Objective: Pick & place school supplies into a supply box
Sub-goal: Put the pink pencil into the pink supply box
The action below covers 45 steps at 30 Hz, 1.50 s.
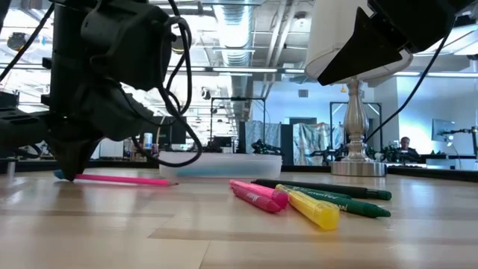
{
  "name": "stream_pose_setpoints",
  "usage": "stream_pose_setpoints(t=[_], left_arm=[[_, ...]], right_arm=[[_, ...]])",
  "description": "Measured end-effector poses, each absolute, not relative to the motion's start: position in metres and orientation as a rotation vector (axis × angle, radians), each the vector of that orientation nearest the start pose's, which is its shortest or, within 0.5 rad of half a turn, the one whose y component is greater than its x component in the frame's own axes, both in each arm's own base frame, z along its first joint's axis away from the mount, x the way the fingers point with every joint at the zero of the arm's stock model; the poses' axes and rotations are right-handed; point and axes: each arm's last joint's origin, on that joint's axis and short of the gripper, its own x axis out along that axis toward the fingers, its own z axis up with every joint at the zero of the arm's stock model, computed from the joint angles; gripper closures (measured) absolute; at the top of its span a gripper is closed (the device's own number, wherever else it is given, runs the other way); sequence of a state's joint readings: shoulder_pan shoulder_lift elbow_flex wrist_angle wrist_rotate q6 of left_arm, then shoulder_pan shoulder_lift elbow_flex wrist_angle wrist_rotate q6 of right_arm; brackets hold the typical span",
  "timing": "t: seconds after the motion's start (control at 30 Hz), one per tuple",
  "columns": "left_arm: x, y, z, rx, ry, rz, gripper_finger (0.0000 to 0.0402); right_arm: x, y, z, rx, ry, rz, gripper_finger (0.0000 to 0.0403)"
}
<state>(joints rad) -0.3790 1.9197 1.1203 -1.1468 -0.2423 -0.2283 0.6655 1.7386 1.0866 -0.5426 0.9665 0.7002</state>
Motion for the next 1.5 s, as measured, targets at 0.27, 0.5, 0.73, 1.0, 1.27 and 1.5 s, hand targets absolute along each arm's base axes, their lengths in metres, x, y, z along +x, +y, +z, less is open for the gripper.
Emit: stream_pose_setpoints(t=[0.27, 0.5, 0.73, 1.0, 1.27, 1.5], left_arm=[[0.269, -0.099, 0.155, 0.418, 1.716, 0.133, 0.0391], [0.26, -0.09, 0.2, 0.417, 1.488, 0.265, 0.0391], [0.263, -0.065, 0.23, 0.447, 1.256, 0.445, 0.0391], [0.302, -0.029, 0.234, 0.401, 1.084, 0.337, 0.0391], [0.31, 0.024, 0.235, 0.14, 1.045, 0.352, 0.0391], [0.304, 0.049, 0.218, -0.078, 1.033, 0.33, 0.0391]], right_arm=[[0.271, 0.183, 0.185, -0.216, 0.659, -0.513, 0.0306], [0.271, 0.183, 0.185, -0.216, 0.659, -0.513, 0.0306], [0.274, 0.179, 0.185, -0.208, 0.659, -0.527, 0.0306], [0.282, 0.165, 0.185, -0.192, 0.665, -0.573, 0.0306], [0.282, 0.164, 0.184, -0.184, 0.666, -0.582, 0.0306], [0.282, 0.164, 0.184, -0.182, 0.665, -0.582, 0.0306]])
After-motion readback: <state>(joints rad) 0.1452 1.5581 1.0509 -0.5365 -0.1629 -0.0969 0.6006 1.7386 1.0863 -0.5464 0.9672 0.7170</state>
